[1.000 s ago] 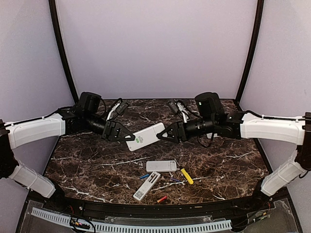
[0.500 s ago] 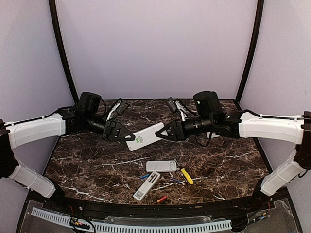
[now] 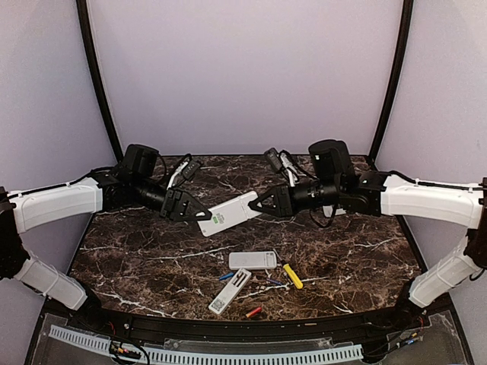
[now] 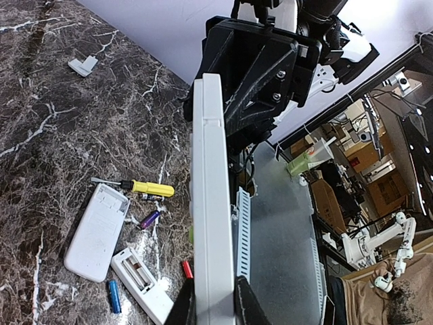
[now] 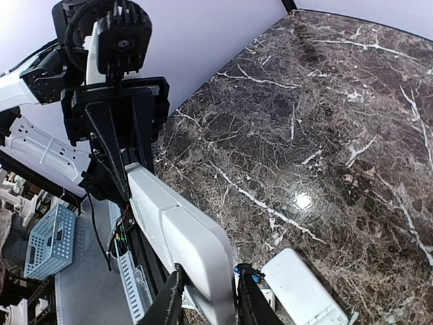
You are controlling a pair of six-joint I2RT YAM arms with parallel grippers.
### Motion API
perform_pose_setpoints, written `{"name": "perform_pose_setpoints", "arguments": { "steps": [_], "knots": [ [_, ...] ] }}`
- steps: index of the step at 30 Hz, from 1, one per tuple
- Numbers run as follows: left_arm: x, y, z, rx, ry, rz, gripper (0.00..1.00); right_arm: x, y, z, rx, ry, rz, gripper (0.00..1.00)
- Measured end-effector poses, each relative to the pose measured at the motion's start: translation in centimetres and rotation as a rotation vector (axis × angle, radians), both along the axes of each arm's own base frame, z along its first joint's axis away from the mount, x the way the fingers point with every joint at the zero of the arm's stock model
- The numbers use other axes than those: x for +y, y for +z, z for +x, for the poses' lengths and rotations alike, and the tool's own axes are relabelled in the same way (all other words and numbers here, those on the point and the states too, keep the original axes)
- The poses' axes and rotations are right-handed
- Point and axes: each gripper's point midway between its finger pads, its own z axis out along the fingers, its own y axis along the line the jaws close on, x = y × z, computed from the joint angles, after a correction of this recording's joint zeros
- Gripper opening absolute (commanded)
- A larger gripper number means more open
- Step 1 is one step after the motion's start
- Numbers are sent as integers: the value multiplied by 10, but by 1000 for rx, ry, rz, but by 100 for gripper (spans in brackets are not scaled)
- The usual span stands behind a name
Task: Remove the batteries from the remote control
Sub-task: Remove the battery cover from the remote control.
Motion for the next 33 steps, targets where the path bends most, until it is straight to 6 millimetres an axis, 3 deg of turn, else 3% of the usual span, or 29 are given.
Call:
{"name": "perform_pose_setpoints", "arguments": {
  "steps": [5, 15, 33],
  "knots": [
    [1, -1, 0, 14, 5, 4, 0, -1, 1, 1, -7, 6, 2, 9],
    [3, -9, 10, -8, 58, 60, 0, -2, 5, 3, 9, -8, 19, 0],
    [6, -18, 23, -50, 130, 114, 0, 0, 24, -2, 30, 8, 101, 0]
  ]
}}
